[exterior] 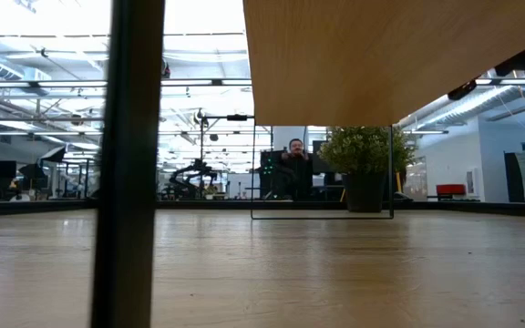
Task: Pick & Place candle stick holders
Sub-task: Put the red patterned scented candle on the shelf
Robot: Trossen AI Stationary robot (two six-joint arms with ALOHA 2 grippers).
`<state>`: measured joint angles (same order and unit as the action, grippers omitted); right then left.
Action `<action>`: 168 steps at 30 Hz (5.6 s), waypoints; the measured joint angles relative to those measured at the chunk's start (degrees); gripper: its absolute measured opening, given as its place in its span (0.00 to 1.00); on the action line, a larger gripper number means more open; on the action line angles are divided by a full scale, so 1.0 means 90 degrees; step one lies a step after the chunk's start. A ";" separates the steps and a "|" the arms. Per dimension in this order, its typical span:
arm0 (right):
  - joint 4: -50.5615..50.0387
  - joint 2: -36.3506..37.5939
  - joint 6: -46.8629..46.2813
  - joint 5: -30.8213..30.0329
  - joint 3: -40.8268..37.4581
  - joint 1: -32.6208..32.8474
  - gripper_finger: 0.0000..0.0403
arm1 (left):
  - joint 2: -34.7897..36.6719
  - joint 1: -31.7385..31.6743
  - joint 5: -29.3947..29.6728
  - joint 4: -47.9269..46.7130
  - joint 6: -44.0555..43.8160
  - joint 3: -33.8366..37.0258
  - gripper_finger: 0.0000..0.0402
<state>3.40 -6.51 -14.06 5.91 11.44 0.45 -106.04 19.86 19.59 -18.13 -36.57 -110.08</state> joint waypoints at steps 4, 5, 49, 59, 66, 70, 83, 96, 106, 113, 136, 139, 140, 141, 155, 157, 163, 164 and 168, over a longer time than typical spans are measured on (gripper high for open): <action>0.0002 0.0140 0.0000 -0.0007 0.0000 0.0000 0.00 | 0.0000 -0.0037 0.0000 0.0000 0.0006 0.0000 0.30; -0.0002 0.0173 0.0002 -0.0007 0.0000 0.0000 0.00 | 0.0000 -0.0039 0.0002 0.0000 0.0004 0.0000 0.30; 0.1165 0.0674 -0.0862 0.0015 -0.1178 0.0002 0.03 | 0.0350 -0.0036 -0.0020 0.0105 0.0988 -0.0005 0.12; 0.1277 0.0611 -0.0862 0.0017 -0.1183 0.0002 0.02 | 0.0852 0.0396 0.0357 -0.0089 0.1568 -0.0012 0.01; 0.1288 0.0611 -0.0862 0.0015 -0.1183 0.0002 0.02 | 0.1040 0.1300 0.1518 -0.0450 0.1800 -0.0007 0.01; 0.1267 0.0608 -0.0861 0.0017 -0.1183 0.0002 0.02 | 0.1035 0.1896 0.2115 -0.0508 0.1943 -0.0005 0.00; 0.1263 0.0608 -0.0862 0.0017 -0.1183 0.0002 0.01 | 0.1037 0.2858 0.2999 -0.0588 0.1546 -0.0005 0.00; 0.1269 0.0608 -0.0861 0.0017 -0.1183 0.0002 0.01 | 0.0256 0.1735 0.0881 0.0497 0.1317 0.0002 0.00; 0.1280 0.0608 -0.0862 0.0017 -0.1183 0.0002 0.01 | -0.0817 0.0744 -0.0419 0.0879 0.1174 0.0002 0.00; 0.1283 0.0608 -0.0861 0.0017 -0.1183 0.0002 0.01 | -0.1179 0.0245 -0.0512 0.0979 0.1282 0.0002 0.00; 0.1296 0.0545 -0.0860 0.0017 -0.1183 0.0002 0.01 | -0.1899 0.0009 -0.0602 -0.1607 0.1856 -0.2013 0.00; 0.1294 0.0540 -0.0860 0.0017 -0.1183 0.0002 0.01 | -0.1892 0.0170 -0.0362 -0.2023 0.1682 -0.2081 0.00; 0.1292 0.0540 -0.0860 0.0017 -0.1183 0.0002 0.01 | -0.1892 0.0241 -0.0264 -0.2153 0.1622 -0.2154 0.00; 0.1293 0.0540 -0.0861 0.0017 -0.1183 0.0001 0.01 | -0.1887 0.0319 -0.0110 -0.2278 0.1535 -0.2213 0.00; 0.1289 0.0538 -0.0860 0.0017 -0.1183 0.0001 0.01 | -0.2302 0.0979 0.1209 -0.3166 0.0900 -0.2273 0.00; 0.1299 0.0538 -0.0860 0.0017 -0.1183 0.0002 0.01 | -0.2377 0.0893 0.0984 -0.3080 0.0891 -0.2273 0.00; 0.1288 0.0536 -0.0862 0.0017 -0.1183 0.0002 0.01 | -0.2482 0.0766 0.0863 -0.3052 0.0832 -0.2273 0.00; 0.1289 0.0536 -0.0862 0.0017 -0.1183 0.0002 0.01 | -0.2470 0.0762 0.0857 -0.3100 0.0798 -0.2273 0.00; 0.1287 0.0536 -0.0862 0.0017 -0.1183 0.0002 0.01 | -0.2429 0.0736 0.0669 -0.3313 0.0615 -0.2273 0.00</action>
<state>14.98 -1.69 -21.82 6.07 0.80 0.47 -127.90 26.48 25.62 -47.95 -31.03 -130.54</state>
